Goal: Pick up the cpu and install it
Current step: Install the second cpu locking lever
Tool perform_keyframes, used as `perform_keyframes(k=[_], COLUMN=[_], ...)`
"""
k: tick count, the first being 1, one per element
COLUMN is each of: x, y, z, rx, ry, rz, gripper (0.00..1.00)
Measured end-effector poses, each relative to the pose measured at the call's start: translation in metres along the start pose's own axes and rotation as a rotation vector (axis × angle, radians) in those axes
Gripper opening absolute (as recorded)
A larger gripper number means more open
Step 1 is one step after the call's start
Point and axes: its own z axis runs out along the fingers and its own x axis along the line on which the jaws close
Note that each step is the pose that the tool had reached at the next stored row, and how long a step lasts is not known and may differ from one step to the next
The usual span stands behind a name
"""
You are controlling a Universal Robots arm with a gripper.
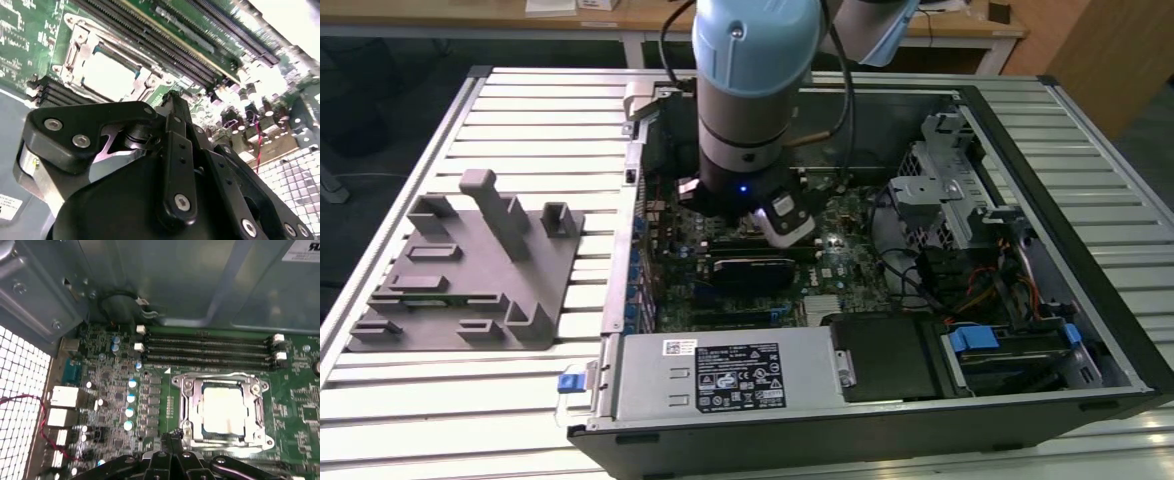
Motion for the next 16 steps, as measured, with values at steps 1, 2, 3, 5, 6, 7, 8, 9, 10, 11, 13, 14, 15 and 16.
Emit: perform_keyframes(k=[1, 2, 3, 5, 6, 7, 8, 9, 10, 11, 13, 14, 15, 16], x=[-0.0003, -0.0012, -0.0024, -0.0057, -0.0074, -0.009, -0.0106, -0.0118, -0.0125, -0.0132, -0.0147, -0.0157, -0.017, -0.0183], y=[0.0002, 0.0004, 0.0007, 0.0016, 0.0023, 0.0032, 0.0042, 0.0056, 0.0076, 0.0098, 0.0145, 0.0164, 0.018, 0.0192], z=[-0.0003, -0.0003, -0.0002, 0.0001, 0.0003, 0.0006, 0.0009, 0.0013, 0.0019, 0.0026, 0.004, 0.0046, 0.0051, 0.0055], rx=[0.0117, 0.0218, 0.0313, 0.0434, 0.0466, 0.049, 0.0512, 0.0533, 0.056, 0.0587, 0.064, 0.0664, 0.0688, 0.0716], ry=[0.0002, 0.0001, 0.0001, -0.0001, -0.0002, -0.0001, -0.0002, -0.0001, -0.0001, 0.0001, 0.0003, 0.0004, 0.0005, 0.0006], rz=[0.002, 0.003, 0.005, 0.008, 0.008, 0.009, 0.009, 0.009, 0.01, 0.01, 0.01, 0.01, 0.01, 0.01], gripper=[0.11, 0.11, 0.11, 0.11, 0.11, 0.11, 0.11, 0.11, 0.11, 0.11, 0.11, 0.11, 0.11, 0.11])
